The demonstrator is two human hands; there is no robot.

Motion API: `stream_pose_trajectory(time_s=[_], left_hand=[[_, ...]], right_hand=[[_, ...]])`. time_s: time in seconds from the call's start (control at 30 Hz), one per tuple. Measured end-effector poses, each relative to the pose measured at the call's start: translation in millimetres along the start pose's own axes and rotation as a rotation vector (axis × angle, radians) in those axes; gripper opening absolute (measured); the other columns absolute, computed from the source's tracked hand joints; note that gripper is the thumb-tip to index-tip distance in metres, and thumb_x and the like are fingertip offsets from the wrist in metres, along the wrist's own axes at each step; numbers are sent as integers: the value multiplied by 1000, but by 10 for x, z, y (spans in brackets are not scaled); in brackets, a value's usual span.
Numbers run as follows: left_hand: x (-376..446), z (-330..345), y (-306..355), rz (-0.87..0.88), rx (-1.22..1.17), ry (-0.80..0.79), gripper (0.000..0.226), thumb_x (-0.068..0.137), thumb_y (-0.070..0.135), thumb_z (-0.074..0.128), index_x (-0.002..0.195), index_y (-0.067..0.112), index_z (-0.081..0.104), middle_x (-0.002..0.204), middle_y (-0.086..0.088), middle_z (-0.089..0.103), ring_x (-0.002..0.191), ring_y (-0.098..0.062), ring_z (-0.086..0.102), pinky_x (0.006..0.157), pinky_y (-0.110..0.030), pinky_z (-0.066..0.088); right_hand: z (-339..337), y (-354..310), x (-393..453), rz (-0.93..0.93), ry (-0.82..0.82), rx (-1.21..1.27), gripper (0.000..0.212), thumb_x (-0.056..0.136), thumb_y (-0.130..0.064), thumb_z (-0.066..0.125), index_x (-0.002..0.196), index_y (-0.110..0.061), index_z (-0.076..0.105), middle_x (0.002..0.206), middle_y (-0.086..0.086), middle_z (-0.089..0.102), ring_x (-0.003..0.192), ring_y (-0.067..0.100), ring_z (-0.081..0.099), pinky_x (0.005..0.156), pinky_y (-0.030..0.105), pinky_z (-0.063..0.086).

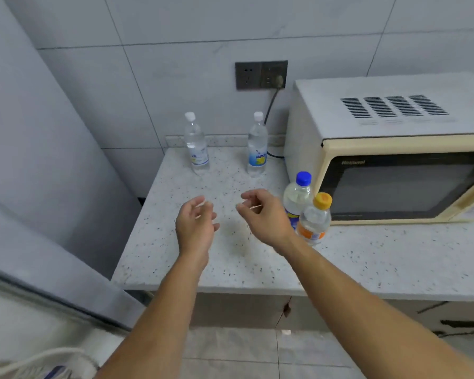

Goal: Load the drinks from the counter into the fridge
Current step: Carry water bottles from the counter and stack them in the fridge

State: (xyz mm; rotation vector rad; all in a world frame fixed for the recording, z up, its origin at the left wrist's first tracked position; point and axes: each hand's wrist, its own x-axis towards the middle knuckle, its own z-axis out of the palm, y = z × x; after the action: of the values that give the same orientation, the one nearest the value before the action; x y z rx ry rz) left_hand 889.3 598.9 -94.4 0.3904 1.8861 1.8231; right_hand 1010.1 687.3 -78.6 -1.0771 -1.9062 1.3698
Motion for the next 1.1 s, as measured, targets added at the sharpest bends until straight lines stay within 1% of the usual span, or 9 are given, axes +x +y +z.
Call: stream_pose_trajectory(time_s=[0.13,0.23,0.3,0.43,0.53,0.6,0.83,1.0,1.1], left_hand=[[376,193,228,-12,-94,120,20,97,25,60,114,34,59,112,9,65,94,-6,67,69,-21,58],[708,351,371,-2,-73,183,21,96,25,59,114,37,57,115,8,63,97,-8,64,72,-25,57],[954,461,440,18,-20,194,23,95,25,59,113,38,54,119,8,62,99,-10,62,80,-34,59],[1466,590,502,87,295,162,36,95,32,61,129,32,51,132,6,55,97,-12,57,78,-30,51],[1878,646,532,140,551,146,50,92,29,63,139,21,45,137,-7,46,101,-21,54,80,-32,41],[2132,703,570,145,630,152,58,90,26,65,142,19,42,139,-11,41,110,-30,56,82,-33,42],[2799,931,734,254,910,137,71,89,30,69,149,22,32,143,-12,32,123,-36,47,94,-45,46],[3036,970,831,252,1090,-16,59,99,30,57,152,24,31,151,-8,29,130,-38,39,102,-48,41],[2988,929,804,295,1094,-36,44,97,30,61,138,25,44,139,-10,44,121,-39,46,95,-48,44]], right_hand=[[-104,-432,772,-67,34,-63,23,89,-31,69,109,-22,62,92,-4,65,75,10,61,69,31,54],[-197,-675,1329,-92,17,-134,26,90,-32,69,112,-21,60,91,-4,61,80,14,60,67,29,51],[-262,-805,1677,-122,1,-258,32,90,-34,69,117,-19,60,100,-2,61,87,17,59,73,28,47],[-451,-956,2306,-158,-25,-554,41,93,-37,65,128,-19,56,126,5,60,103,20,58,83,29,43],[-596,-971,2720,-158,-77,-778,46,92,-37,62,132,-18,52,132,10,57,114,28,58,84,31,42],[-647,-942,2946,-139,-122,-911,48,93,-37,60,136,-17,50,136,10,54,118,30,56,88,34,45],[-605,-753,3446,-131,-323,-1212,47,92,-43,62,128,-12,59,126,6,63,107,29,61,81,36,47],[-572,-692,3482,-244,-432,-1323,42,88,-46,69,114,-13,64,110,5,67,95,26,61,75,34,47],[-564,-655,3442,-294,-443,-1337,39,88,-41,71,113,-12,63,108,6,67,95,26,62,74,33,48]])
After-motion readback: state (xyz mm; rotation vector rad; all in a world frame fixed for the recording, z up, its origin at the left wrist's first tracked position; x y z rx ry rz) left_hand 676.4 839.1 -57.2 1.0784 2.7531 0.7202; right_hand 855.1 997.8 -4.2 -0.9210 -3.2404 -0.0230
